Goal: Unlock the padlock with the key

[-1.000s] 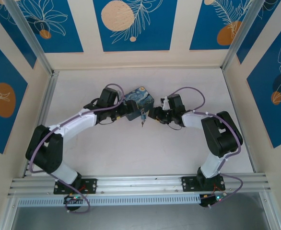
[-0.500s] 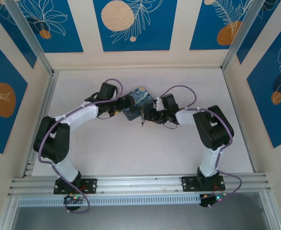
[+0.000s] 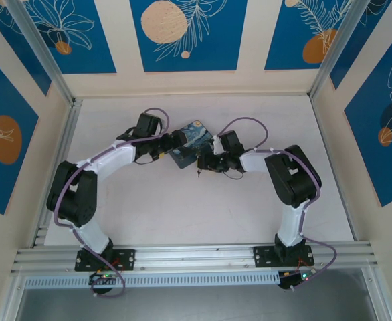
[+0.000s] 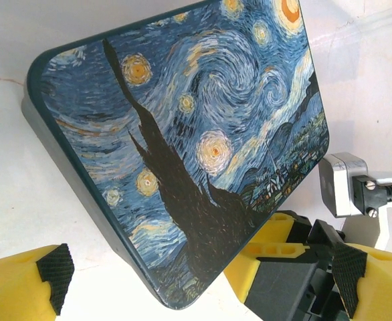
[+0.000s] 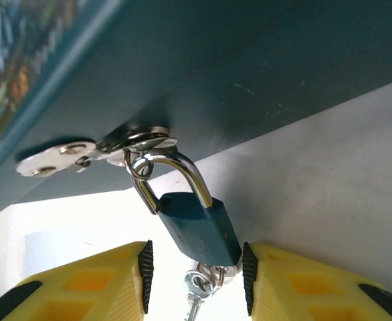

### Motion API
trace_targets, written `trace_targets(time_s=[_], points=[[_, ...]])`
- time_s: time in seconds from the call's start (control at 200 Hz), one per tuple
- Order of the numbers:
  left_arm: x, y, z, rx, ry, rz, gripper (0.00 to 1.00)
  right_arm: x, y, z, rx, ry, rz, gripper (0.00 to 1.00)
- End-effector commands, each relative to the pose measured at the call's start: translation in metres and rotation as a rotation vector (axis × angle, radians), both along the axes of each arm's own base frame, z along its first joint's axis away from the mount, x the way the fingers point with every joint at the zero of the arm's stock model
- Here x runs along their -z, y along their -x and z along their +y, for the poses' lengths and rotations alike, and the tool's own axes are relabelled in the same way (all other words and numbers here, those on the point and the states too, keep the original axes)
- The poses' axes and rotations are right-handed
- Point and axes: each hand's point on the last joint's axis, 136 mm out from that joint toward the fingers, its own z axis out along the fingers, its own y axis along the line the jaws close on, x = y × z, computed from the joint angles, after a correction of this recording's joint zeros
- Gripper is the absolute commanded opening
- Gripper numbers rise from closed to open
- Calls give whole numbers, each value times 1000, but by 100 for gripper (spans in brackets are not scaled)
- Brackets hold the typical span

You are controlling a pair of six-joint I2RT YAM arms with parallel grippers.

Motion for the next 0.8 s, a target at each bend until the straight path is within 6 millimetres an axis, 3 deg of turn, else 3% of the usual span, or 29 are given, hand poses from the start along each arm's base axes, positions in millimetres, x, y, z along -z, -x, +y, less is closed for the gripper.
trace_targets(time_s=[0.0, 0.235, 0.43, 0.525, 0.585, 0.635, 0.795], points=[[-6, -6, 0, 2, 27, -4, 100, 20, -1, 2, -3, 56, 13, 41], [-5, -8, 4, -3, 34, -3, 100, 21, 0, -2, 11, 83, 11, 21], [-5, -10, 7, -7, 37, -7, 100, 17, 1, -9, 31, 101, 8, 13], [-6, -10, 9, -8, 35, -11, 100, 13, 2, -13, 39, 98, 6, 16], [-6, -11, 9, -6, 34, -12, 100, 8, 3, -15, 38, 91, 5, 31], [-7, -11, 9, -3, 32, -14, 100, 5, 5, -18, 40, 86, 4, 37], [-10, -11, 12, 0, 16, -28, 100, -12, 10, -30, 70, 49, -13, 39]])
